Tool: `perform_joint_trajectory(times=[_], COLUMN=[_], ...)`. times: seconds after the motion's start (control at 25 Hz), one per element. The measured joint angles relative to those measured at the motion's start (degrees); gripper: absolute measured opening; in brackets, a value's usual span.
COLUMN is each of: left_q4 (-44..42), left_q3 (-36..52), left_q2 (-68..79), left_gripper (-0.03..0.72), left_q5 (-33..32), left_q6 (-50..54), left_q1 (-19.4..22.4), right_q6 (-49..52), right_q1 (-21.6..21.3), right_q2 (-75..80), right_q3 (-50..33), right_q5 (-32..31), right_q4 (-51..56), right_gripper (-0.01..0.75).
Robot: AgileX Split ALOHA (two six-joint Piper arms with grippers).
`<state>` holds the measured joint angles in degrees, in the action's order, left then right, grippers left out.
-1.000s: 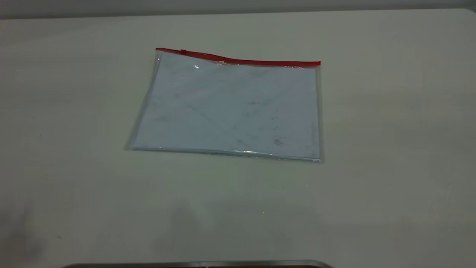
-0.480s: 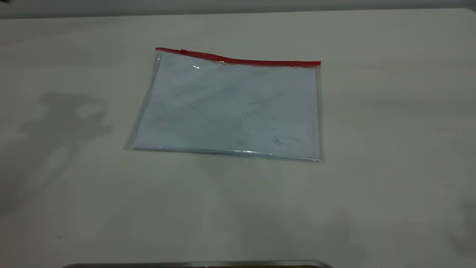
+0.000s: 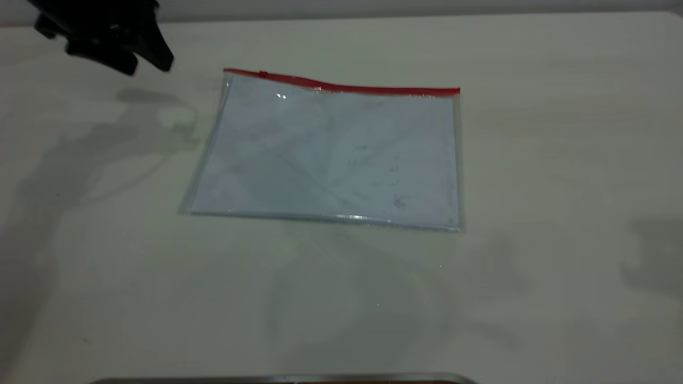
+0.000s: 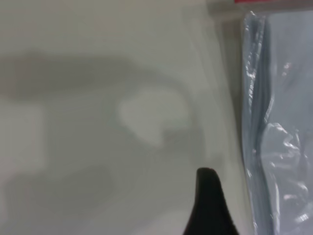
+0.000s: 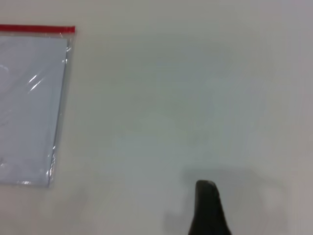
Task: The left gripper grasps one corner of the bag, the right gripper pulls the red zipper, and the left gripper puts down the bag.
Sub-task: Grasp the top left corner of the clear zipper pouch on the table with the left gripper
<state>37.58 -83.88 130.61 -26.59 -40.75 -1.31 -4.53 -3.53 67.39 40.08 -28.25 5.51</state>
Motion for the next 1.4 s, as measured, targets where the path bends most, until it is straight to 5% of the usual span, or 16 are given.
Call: perform_joint_trajectory(times=[0.88, 1.4], left_q4=[42.92, 48.67], left_q3=[-4.33, -9.67], left_q2=[13.68, 19.98], left_gripper=[0.586, 0.574], left_q5=[4.74, -0.32], left_q6=[-44.53, -48.24], left_q1=[-1.7, -1.7], right_q6=[-2.18, -2.18], right_q1=[0.0, 0.0], right_q2=[15.24, 15.24], right_q3=[5.84, 5.84], right_q5=[1.78, 1.83], right_q4=[0.11, 0.11], right_gripper=[0.572, 0.571])
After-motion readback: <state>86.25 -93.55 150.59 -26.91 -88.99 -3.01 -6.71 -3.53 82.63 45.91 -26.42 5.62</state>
